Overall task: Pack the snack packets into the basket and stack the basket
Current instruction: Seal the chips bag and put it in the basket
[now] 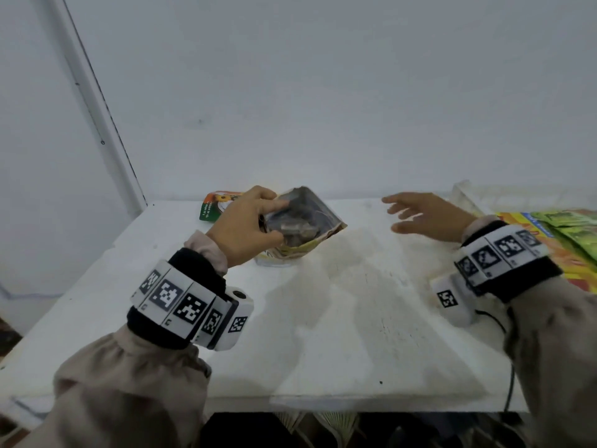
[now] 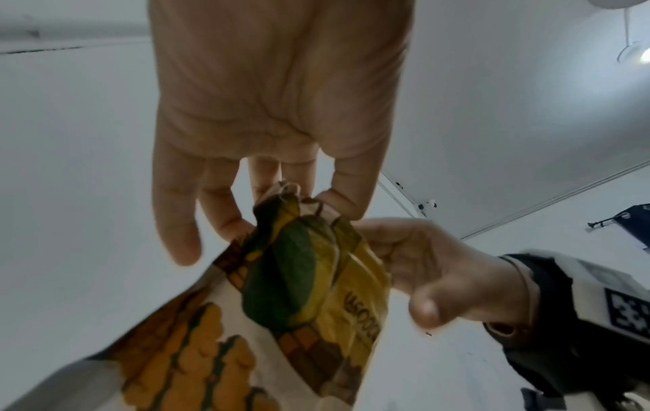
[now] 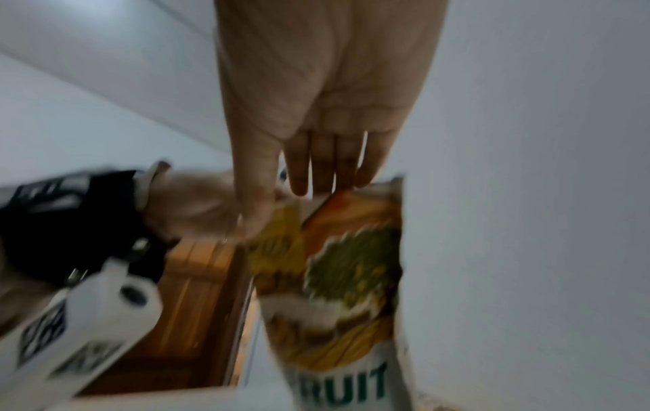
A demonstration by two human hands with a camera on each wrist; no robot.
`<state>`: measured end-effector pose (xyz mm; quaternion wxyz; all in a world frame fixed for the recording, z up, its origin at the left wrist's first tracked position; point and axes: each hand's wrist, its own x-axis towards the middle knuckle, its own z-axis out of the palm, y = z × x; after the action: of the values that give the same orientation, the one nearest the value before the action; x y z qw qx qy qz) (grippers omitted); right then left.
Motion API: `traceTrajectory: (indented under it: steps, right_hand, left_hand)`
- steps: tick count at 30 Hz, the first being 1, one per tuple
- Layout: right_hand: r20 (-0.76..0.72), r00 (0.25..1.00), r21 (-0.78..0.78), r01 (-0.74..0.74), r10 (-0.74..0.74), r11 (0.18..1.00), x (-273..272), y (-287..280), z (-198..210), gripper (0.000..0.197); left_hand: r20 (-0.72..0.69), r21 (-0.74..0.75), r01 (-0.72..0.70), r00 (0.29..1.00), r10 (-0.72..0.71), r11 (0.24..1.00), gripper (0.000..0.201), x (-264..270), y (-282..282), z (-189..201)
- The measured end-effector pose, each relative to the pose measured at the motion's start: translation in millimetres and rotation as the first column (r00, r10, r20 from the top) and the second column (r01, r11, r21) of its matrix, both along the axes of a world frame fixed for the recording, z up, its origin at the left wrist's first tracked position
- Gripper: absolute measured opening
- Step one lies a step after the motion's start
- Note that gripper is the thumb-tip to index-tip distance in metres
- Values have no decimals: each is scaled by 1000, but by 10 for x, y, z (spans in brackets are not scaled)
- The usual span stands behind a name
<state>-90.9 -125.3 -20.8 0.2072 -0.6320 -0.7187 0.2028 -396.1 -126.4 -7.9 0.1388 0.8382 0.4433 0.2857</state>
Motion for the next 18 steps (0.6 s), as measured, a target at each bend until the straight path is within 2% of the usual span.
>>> traceTrajectory:
  steps: [2,4,5,8,11,15,18]
  right_hand:
    - [327,943,-311,163,-56,936,271,87,-206,60]
    - [473,881,-498,255,13,829,436,90,-434,69]
    - [505,863,-523,274,35,807,461,60,-533,72]
    - [612,790,-471,330,33,818,359,-48,-690,79]
    - [600,799,-457,290,50,840,187,-58,-736,79]
    - [484,874,-509,233,52,829,138,2,-687,81]
    - [519,849,-501,208,99,840,97,-1,-655,83]
  left_hand:
    - [-13,13,18,1000,-18,1000,67,36,-13,1]
    - [-22,20,20,1000,-19,1000,68,70,-28,7]
    - [-24,24,18,1000,-18,1000,68,83,-38,5]
    - [-19,30,5,1000,-5,1000,67,106,-50,-8]
    - [-13,25,-16,1000,16,1000,53,109,-31,-20]
    - [-18,22,-20,1000,20,1000,53,109,-22,-39]
    - [-12,11,-25,1000,25,1000,53,80,-23,-57]
